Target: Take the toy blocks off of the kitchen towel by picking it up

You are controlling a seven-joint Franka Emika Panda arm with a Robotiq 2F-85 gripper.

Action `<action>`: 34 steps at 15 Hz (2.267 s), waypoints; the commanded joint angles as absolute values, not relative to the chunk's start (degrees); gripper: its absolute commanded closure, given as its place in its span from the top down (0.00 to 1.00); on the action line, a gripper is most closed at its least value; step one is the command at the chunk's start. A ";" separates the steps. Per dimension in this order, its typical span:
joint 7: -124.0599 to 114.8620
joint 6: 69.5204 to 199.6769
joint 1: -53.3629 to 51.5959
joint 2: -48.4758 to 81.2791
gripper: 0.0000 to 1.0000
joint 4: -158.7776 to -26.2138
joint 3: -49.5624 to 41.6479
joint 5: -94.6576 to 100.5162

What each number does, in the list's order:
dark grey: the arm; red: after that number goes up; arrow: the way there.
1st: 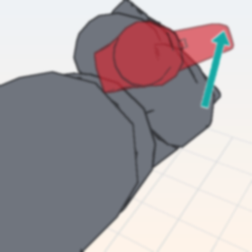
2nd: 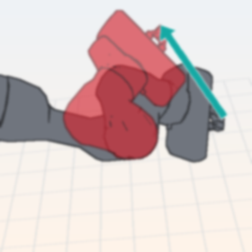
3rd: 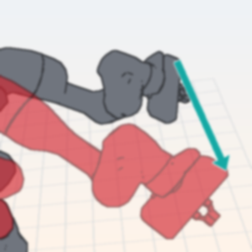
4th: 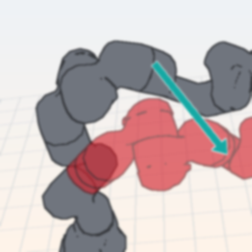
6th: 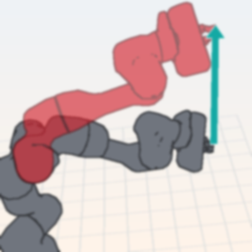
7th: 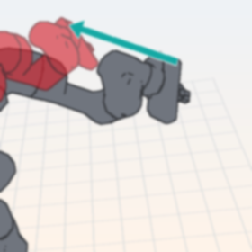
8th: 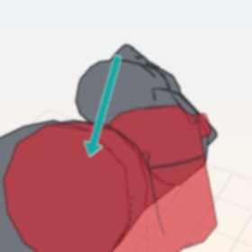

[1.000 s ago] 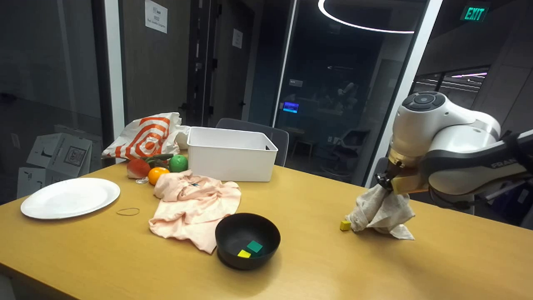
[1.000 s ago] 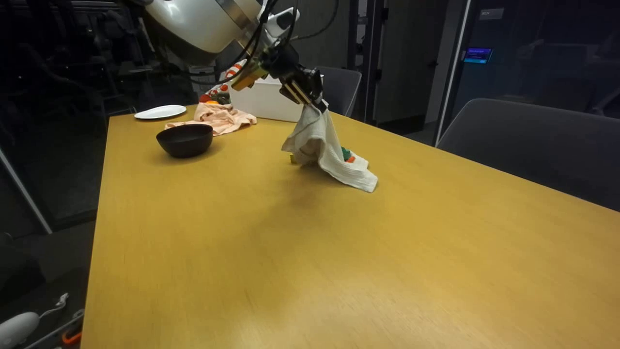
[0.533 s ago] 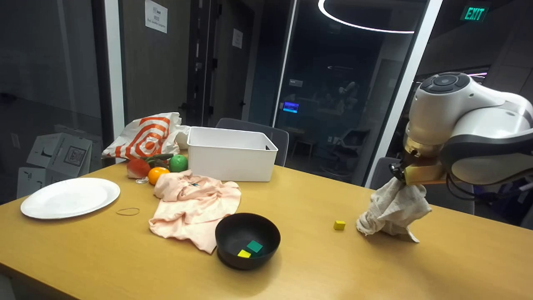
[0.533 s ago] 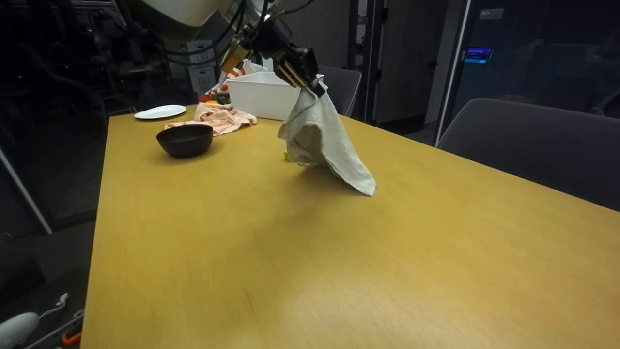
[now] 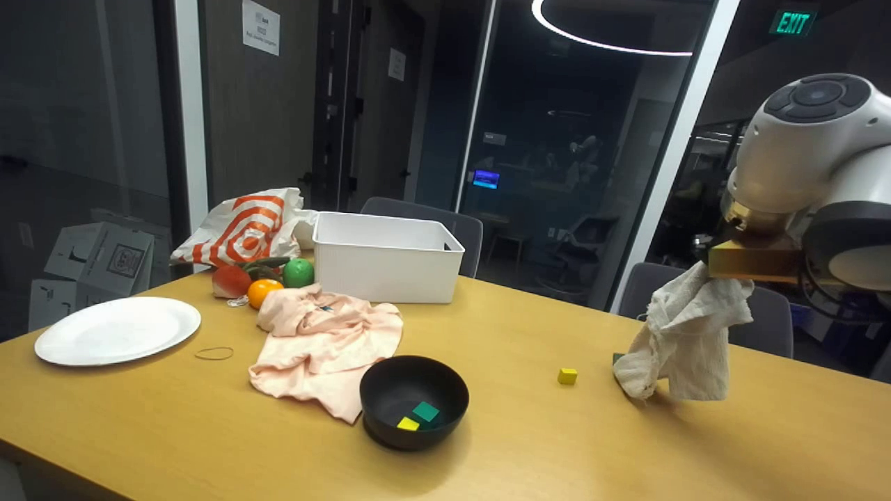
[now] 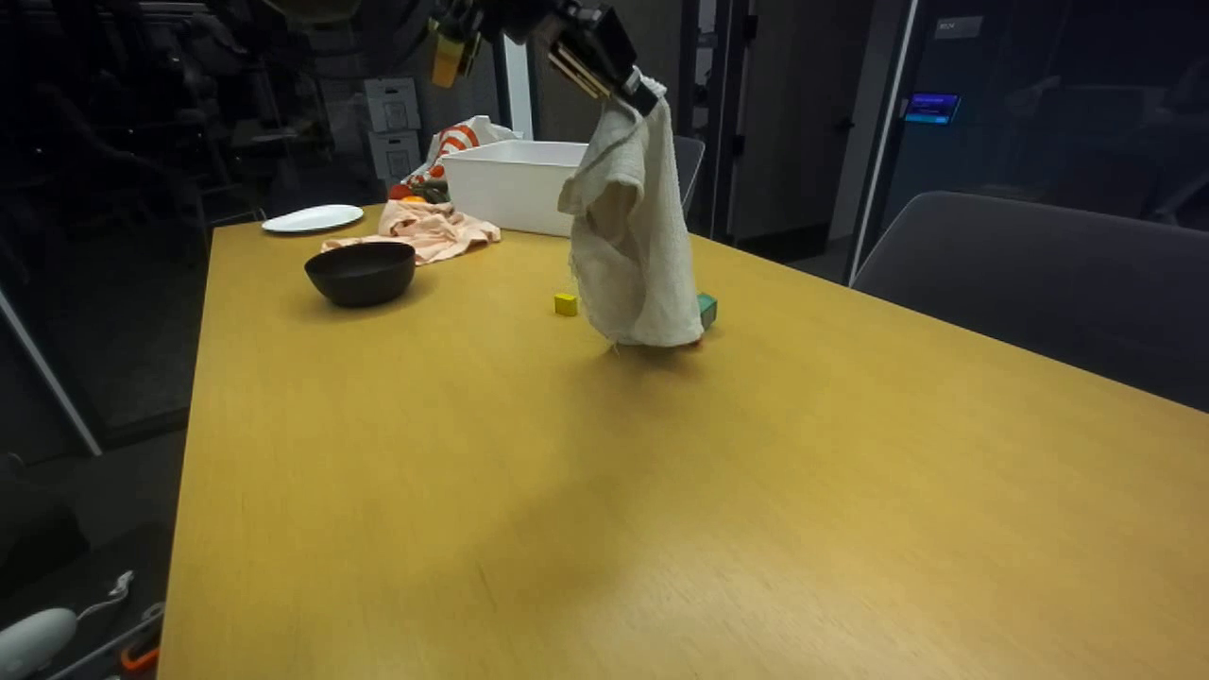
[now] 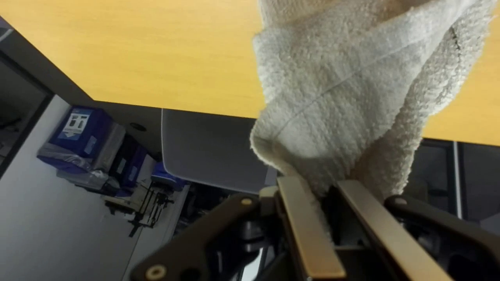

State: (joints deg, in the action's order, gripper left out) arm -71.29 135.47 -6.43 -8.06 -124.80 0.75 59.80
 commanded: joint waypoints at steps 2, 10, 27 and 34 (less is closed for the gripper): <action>-79.81 135.31 -3.40 -15.02 0.19 -127.39 3.05 66.03; -79.22 134.37 -3.17 -18.01 0.18 -128.82 2.38 62.26; -56.94 123.41 0.29 -3.60 0.19 -129.38 2.33 32.10; -58.42 136.13 -1.70 10.04 0.17 -127.03 1.24 36.93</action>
State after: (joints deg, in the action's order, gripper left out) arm -58.49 132.31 -0.84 4.85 -129.74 1.83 36.95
